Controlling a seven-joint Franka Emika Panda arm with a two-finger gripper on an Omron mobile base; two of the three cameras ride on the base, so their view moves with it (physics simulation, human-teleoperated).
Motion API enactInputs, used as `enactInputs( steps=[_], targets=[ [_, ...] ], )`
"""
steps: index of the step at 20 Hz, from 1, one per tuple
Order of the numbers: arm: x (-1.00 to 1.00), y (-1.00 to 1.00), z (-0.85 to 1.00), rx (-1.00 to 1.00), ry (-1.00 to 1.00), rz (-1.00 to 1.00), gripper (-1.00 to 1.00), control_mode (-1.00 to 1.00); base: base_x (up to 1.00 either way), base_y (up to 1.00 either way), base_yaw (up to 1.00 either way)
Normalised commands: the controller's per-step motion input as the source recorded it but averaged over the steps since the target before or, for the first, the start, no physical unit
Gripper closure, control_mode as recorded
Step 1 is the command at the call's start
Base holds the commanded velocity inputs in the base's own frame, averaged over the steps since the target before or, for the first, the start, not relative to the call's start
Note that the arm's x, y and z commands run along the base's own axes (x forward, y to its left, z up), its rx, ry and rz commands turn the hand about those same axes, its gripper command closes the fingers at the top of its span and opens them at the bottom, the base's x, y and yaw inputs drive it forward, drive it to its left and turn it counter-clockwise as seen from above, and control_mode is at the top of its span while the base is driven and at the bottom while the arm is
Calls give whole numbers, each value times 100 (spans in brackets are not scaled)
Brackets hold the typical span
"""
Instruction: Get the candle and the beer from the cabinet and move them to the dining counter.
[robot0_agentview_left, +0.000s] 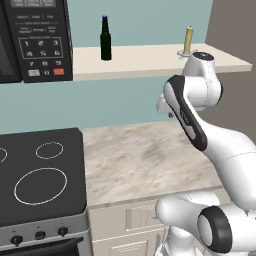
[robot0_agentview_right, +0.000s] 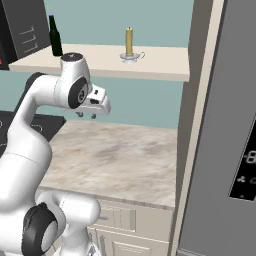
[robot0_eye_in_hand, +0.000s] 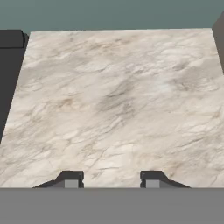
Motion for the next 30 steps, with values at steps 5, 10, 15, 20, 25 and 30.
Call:
enactInputs(
  steps=[5,10,15,20,25,30],
  targets=[
    [-11,0,0,0,-3,0,-100,-100,0,0,0],
    [-24,0,1,0,-25,1,-100,-100,0,0,0],
    [-14,0,31,0,-25,-2,-100,-100,0,0,0],
    [-9,-5,54,0,-8,-12,-100,-100,0,0,0],
    [-1,-1,53,0,-6,-16,-100,-100,0,0,0],
    [-11,-14,54,0,-22,-2,-100,-100,0,0,0]
  ],
)
